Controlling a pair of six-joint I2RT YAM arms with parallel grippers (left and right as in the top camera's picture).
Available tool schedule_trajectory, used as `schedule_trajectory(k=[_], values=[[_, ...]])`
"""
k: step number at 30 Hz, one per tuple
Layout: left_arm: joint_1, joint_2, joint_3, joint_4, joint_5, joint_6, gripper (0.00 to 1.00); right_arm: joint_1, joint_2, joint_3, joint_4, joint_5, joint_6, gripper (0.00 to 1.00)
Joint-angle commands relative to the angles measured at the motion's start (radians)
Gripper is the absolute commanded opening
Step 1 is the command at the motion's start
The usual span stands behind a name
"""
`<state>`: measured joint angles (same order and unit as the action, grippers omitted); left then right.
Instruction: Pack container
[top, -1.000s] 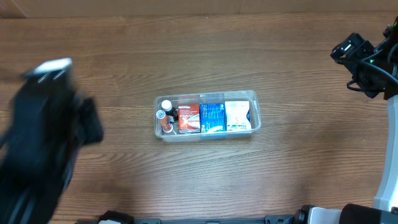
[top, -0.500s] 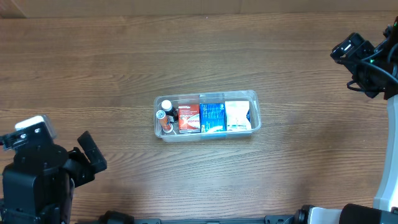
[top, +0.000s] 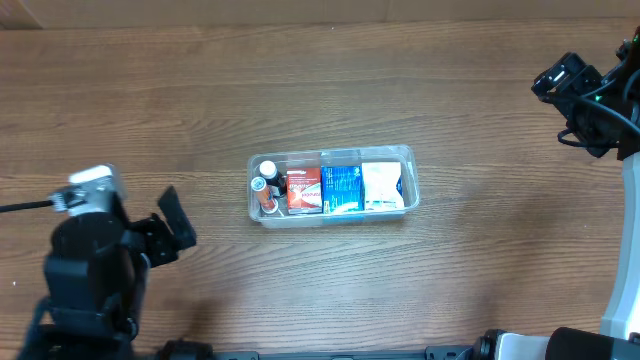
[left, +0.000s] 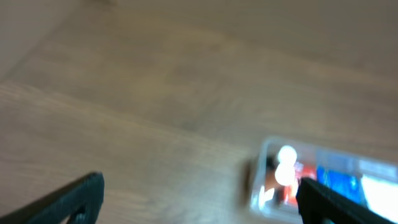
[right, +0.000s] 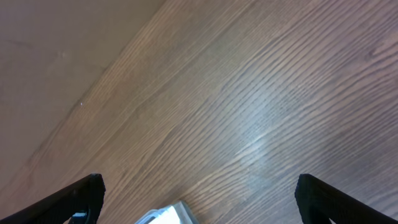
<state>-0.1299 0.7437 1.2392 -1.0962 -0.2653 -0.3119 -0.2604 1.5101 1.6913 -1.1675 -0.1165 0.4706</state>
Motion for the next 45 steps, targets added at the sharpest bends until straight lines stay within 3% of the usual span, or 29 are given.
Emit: schedule_trajectory(k=[1,9,15,25,45], values=[[0.067,-0.187,-0.291,0.211,0.204,0.159,1.00,0.001,-0.015,0.003,0.006,-0.001,-0.007,1.00],[0.078,-0.538,-0.765,0.420,0.208,0.109,1.00,0.001,-0.015,0.003,0.006,-0.001,-0.007,1.00],[0.078,-0.700,-0.961,0.455,0.202,0.024,1.00,0.001,-0.015,0.003,0.006,-0.001,-0.007,1.00],[0.079,-0.740,-1.087,0.473,0.196,0.035,1.00,0.001,-0.015,0.003,0.006,-0.001,-0.007,1.00],[0.079,-0.740,-1.085,0.465,0.207,0.035,1.00,0.001,-0.015,0.003,0.006,-0.001,-0.007,1.00]])
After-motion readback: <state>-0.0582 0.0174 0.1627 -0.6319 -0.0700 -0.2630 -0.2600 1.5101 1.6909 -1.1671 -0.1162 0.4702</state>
